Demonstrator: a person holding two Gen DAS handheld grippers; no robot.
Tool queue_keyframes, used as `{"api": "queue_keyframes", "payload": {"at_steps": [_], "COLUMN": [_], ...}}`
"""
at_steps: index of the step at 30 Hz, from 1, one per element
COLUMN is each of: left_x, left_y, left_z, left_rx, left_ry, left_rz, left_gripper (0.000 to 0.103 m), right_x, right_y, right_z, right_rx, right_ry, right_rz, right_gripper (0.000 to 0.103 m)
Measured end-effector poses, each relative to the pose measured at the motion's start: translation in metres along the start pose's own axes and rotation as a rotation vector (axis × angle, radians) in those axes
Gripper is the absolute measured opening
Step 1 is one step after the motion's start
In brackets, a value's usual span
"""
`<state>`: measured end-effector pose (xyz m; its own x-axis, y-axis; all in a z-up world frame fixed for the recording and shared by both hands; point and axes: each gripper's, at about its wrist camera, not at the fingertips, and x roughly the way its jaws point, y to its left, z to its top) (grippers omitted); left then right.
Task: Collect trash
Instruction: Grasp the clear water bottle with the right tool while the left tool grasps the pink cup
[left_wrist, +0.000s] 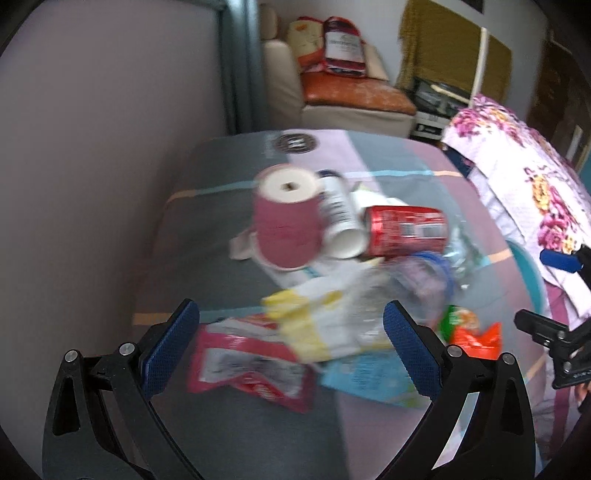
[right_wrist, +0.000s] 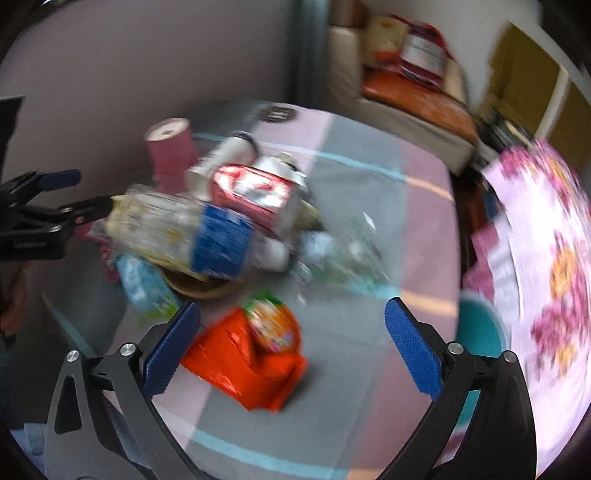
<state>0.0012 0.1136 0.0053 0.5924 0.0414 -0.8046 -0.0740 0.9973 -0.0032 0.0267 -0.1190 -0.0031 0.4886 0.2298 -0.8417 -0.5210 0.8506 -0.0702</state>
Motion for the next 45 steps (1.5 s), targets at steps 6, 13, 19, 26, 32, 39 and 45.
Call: {"api": "queue_keyframes", "payload": {"at_steps": [6,13,19,26,32,39,45], "left_x": [0.018,0.037,0.047,0.057,0.062,0.08,0.1], "left_y": [0.045,0.066,0.067,0.058,0.047,0.035,0.018], "left_z": [0.001,0.005,0.009,0.027,0.049,0.059,0.071], "left_rx": [-0.052,-0.066,-0.032,0.004,0.015,0.033,0.03], "left_ry": [0.03,0.054,0.059,0.047,0.008,0.02,0.038], "left_rz": [-0.011,-0.018,-0.027,-0.04,-0.062,-0.092,-0.113], "left_gripper": [0.1,0.1,0.1,0.1,0.099,0.099,0.092], "right_x": [0.023,0.065,0.084,0.061,0.029,-0.005,-0.015], "right_y": [0.052,0.092,0.103,0.102,0.068,0.0,-0.059], "right_z": [0.026,0.037,0.043,0.05,0.065,0.061,0.048], "right_rx": [-0.265,-0.539,-0.667,-0.569,-0.356,-0.109,0.125], "right_ry": [0.031,0.096,0.112,0.068,0.052,-0.006,-0.048], "right_rz": [0.078,0.054,0.061,0.108,0.151,0.109,0.099], "right_gripper": [0.092,0.092,0.085,0.069,0.069,0.068,0.068]}}
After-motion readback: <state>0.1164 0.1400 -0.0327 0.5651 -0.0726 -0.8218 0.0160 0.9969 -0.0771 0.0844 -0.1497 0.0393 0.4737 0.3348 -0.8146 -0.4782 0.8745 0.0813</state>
